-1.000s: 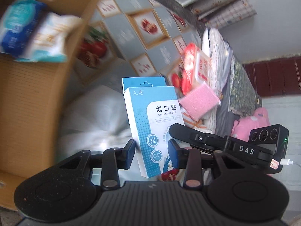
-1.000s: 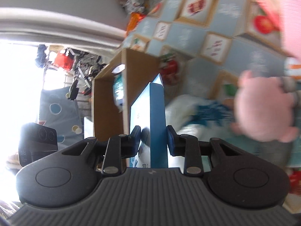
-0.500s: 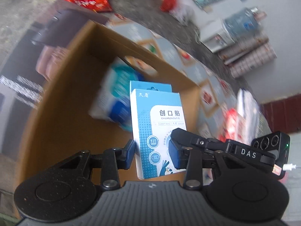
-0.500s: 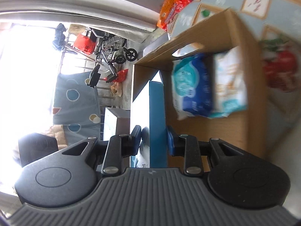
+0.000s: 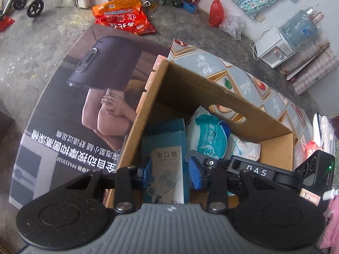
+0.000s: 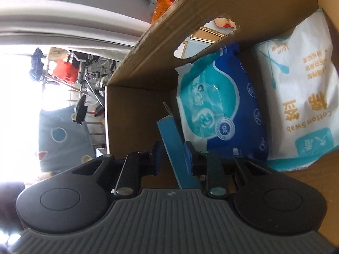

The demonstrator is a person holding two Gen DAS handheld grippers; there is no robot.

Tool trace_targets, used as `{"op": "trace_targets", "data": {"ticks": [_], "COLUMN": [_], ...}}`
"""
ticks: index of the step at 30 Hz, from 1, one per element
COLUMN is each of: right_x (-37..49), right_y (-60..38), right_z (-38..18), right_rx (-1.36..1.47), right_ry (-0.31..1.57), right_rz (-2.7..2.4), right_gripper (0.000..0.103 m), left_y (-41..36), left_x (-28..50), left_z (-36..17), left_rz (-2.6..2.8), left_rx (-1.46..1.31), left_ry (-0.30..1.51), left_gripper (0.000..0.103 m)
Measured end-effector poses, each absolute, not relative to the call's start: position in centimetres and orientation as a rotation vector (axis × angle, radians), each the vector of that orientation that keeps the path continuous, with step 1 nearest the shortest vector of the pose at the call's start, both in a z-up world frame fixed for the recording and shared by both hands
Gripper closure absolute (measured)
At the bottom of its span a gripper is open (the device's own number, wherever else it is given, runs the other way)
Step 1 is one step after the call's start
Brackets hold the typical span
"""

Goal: Organize soft objects
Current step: 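Lower the bandage box beside the wipes pack and open the right tool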

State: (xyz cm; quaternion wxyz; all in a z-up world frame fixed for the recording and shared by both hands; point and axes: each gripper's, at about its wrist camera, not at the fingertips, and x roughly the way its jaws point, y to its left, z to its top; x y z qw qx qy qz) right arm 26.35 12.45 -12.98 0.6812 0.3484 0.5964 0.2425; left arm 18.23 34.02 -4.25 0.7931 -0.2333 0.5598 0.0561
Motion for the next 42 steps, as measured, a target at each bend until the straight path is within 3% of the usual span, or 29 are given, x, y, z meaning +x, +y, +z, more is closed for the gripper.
{"op": "trace_targets", "data": {"ticks": [10, 15, 22, 32, 42], "right_x": [24.5, 23.3, 22.9, 22.5, 23.4], "right_y": [12.1, 13.7, 14.9, 15.4, 15.5], "right_z": [-10.6, -11.6, -14.4, -14.5, -15.8], "right_rx": [0.637, 0.552, 0.635, 0.778, 0.69], "right_ry": [1.424, 1.489, 1.519, 1.32, 1.412], "right_rz": [0.572, 0.579, 0.54, 0.475, 0.501], "right_gripper": [0.08, 0.073, 0.079, 0.084, 0.079], "left_y": [35.2, 35.9, 36.2, 36.4, 35.7], "left_x": [15.3, 14.8, 14.7, 14.5, 14.8], "left_z": [-2.9, -2.3, -2.1, -1.6, -1.5], "left_rz": [0.149, 0.158, 0.153, 0.144, 0.14], "left_rx": [-0.558, -0.578, -0.597, -0.641, -0.609], "left_ry": [1.199, 1.187, 1.179, 1.143, 1.148], "left_gripper": [0.058, 0.055, 0.055, 0.055, 0.054]}}
